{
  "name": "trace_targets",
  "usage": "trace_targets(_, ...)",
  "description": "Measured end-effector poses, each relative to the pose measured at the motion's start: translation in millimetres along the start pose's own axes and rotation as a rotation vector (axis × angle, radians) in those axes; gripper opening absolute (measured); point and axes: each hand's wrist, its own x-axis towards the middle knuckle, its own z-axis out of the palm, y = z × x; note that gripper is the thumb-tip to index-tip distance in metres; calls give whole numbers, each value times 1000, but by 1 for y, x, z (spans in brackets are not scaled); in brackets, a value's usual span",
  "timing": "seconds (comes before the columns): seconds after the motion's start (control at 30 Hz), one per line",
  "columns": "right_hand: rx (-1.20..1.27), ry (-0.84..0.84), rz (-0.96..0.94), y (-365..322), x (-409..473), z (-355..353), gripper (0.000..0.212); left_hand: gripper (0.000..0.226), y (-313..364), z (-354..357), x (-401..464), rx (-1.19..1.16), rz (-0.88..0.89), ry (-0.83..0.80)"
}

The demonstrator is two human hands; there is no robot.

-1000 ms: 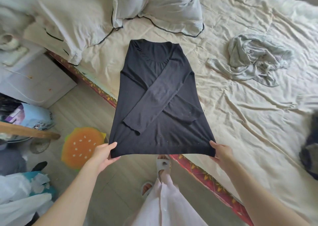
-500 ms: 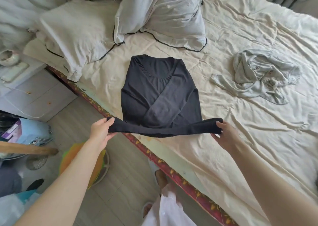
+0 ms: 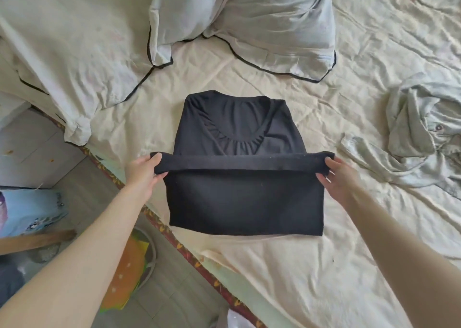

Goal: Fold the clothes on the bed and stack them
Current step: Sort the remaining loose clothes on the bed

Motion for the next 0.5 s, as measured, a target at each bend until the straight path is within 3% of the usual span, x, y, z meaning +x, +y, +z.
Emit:
trace_targets(0.27, 48, 70, -41, -55, 68, 68, 27, 2, 59, 61, 66, -63, 59, -17)
trace_targets(0.37, 62, 103, -22, -64, 93, 89, 5, 14, 72, 80, 91, -103, 9, -14)
trace_targets(0.5, 264, 52, 74, -70, 119, 103, 15, 11, 79, 100, 117, -192, -107, 55)
